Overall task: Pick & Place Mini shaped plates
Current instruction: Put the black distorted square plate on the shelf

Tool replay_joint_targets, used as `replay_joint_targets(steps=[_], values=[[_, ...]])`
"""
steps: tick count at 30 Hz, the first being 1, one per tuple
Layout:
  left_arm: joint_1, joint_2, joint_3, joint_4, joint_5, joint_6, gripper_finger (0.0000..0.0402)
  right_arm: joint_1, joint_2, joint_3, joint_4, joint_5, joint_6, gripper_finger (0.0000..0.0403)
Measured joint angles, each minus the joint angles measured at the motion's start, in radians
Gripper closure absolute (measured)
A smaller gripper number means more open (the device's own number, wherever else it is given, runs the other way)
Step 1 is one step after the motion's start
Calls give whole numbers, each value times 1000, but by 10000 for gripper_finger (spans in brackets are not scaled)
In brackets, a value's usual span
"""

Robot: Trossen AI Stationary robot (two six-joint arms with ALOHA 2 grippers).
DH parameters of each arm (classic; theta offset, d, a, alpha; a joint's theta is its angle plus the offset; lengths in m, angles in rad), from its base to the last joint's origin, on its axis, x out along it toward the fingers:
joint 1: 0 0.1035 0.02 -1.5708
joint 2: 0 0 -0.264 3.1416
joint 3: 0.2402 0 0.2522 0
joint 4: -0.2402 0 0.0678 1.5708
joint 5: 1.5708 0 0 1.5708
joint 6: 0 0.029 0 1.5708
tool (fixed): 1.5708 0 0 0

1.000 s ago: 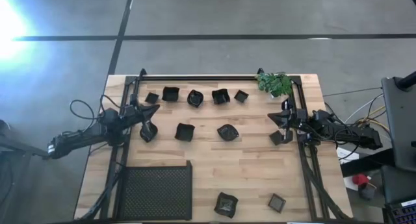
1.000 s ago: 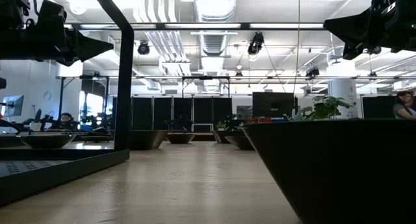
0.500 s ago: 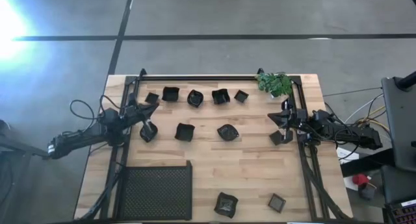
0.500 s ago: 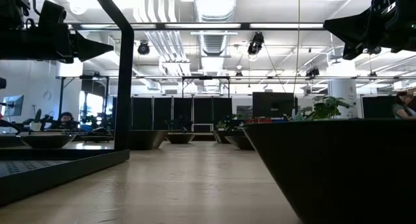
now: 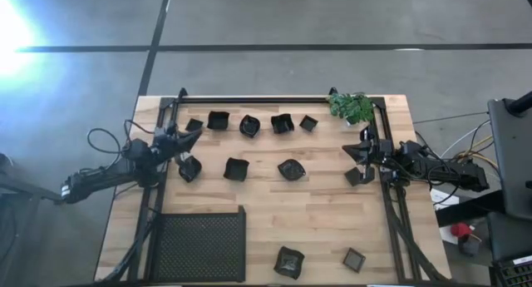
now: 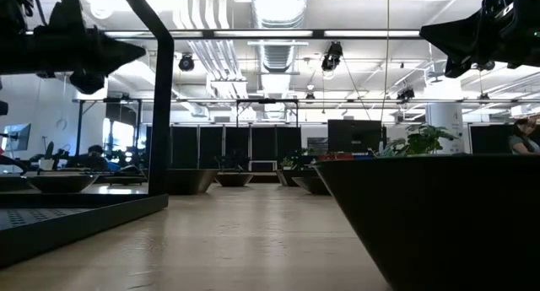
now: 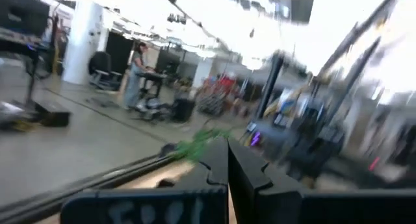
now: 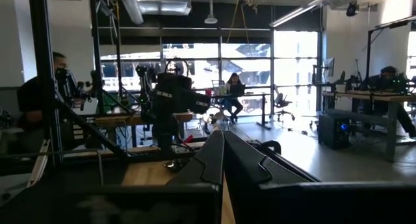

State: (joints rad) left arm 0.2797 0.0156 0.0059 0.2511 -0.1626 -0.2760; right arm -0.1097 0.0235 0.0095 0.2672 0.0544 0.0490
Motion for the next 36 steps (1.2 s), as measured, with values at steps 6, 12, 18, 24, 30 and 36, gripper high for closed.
replay_joint_targets(steps=[6, 12, 18, 24, 30, 36], values=[[0, 1, 19, 59, 24, -34, 402, 0, 0, 0, 0, 0, 0, 394], [0, 53, 175, -153, 23, -25, 402, 0, 0, 0, 0, 0, 0, 394], [0, 194, 360, -448, -23, -52, 402, 0, 0, 0, 0, 0, 0, 394], [0, 370, 533, -713, -27, -103, 402, 0, -1, 0, 0, 0, -2, 394], [0, 531, 659, -844, -28, -184, 402, 0, -1, 0, 0, 0, -6, 394], [0, 683, 725, -894, -30, -198, 402, 0, -1, 0, 0, 0, -7, 394]])
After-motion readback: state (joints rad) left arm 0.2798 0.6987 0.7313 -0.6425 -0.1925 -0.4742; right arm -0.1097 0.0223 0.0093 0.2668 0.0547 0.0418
